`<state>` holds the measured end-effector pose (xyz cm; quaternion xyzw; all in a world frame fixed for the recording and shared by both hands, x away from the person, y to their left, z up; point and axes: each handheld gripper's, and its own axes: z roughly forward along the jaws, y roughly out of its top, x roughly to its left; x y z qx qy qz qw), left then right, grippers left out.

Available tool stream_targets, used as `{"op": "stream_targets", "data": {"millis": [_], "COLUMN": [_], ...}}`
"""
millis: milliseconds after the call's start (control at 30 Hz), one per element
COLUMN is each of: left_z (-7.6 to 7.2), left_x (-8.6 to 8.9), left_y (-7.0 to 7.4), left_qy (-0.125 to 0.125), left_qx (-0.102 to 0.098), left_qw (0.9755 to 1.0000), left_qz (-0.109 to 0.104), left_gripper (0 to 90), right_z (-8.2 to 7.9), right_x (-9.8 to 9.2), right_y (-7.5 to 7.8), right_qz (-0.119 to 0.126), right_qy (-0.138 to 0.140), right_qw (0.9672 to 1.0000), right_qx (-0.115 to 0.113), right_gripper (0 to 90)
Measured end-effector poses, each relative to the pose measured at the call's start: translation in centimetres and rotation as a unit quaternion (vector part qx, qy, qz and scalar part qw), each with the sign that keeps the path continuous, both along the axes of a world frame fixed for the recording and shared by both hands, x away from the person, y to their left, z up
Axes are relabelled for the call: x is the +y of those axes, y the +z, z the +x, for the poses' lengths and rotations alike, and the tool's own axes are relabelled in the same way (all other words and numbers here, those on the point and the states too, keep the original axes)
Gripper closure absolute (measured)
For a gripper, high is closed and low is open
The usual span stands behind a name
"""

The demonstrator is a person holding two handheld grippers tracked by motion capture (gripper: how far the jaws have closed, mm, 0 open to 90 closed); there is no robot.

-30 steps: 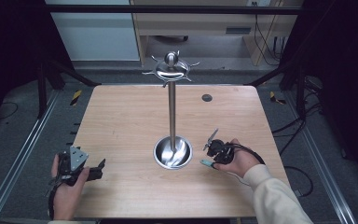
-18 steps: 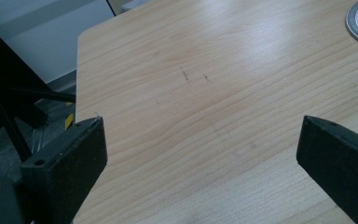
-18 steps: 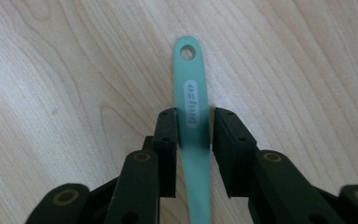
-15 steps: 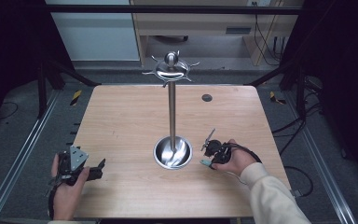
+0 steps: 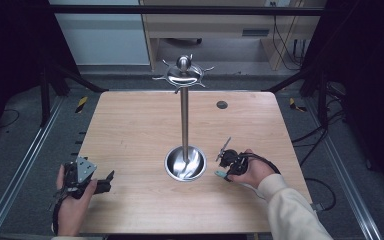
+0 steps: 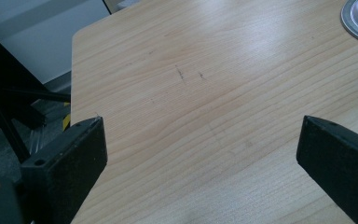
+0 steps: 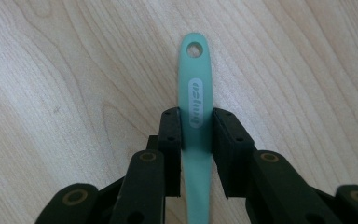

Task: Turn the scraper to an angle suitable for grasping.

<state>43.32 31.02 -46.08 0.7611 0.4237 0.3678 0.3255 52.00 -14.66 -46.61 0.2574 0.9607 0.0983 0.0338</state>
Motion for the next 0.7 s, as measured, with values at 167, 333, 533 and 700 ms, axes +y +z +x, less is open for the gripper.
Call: {"op": "stream_targets", "data": {"millis": [167,333,533,700], "left_z": [0.0,0.2,0.6,0.5], "left_x": [0.0,-0.1,0.0,0.0], "left_y": [-0.1,0.0,-0.1,0.0], "left_qy": [0.000,-0.006,-0.004,-0.004], "left_qx": [0.001,0.002,0.005,0.004], "left_qw": [1.0000,1.0000,0.9999,0.9999], "left_qz": [-0.001,-0.003,-0.011,-0.010], "left_gripper": [1.5,1.5,1.5,1.5], "right_z": [0.0,-0.1,-0.1,-0.1], "right_x": [0.1,-0.2,-1.0,-1.6], "right_y": [0.0,0.7,3.2,4.7], "right_qz": [0.000,0.013,0.032,0.050], "right_qy": [0.011,-0.001,-0.010,-0.018], "right_qw": [0.9999,0.9999,0.9993,0.9980], "right_qx": [-0.002,0.001,-0.017,-0.035], "right_gripper": [74.3,74.4,74.5,74.6]}}
